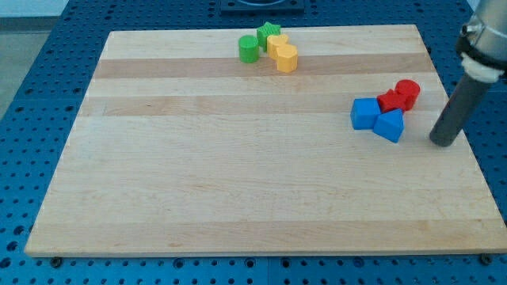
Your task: Push the red circle above the cube
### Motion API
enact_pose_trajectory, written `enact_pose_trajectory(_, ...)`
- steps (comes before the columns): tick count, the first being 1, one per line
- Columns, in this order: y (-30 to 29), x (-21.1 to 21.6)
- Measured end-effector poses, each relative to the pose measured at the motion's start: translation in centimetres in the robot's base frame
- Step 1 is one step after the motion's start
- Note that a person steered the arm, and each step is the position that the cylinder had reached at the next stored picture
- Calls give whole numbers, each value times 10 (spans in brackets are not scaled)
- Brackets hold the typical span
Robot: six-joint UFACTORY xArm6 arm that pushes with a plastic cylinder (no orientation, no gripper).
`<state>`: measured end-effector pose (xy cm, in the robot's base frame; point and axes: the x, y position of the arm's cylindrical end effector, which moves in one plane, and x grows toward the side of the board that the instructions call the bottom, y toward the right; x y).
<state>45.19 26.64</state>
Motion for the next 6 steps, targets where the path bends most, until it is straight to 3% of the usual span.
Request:
enact_pose_trajectory(2, -22, -72)
enact_pose_trajectory(4, -87, -76)
enact_pose_trajectory(6, -69, -73)
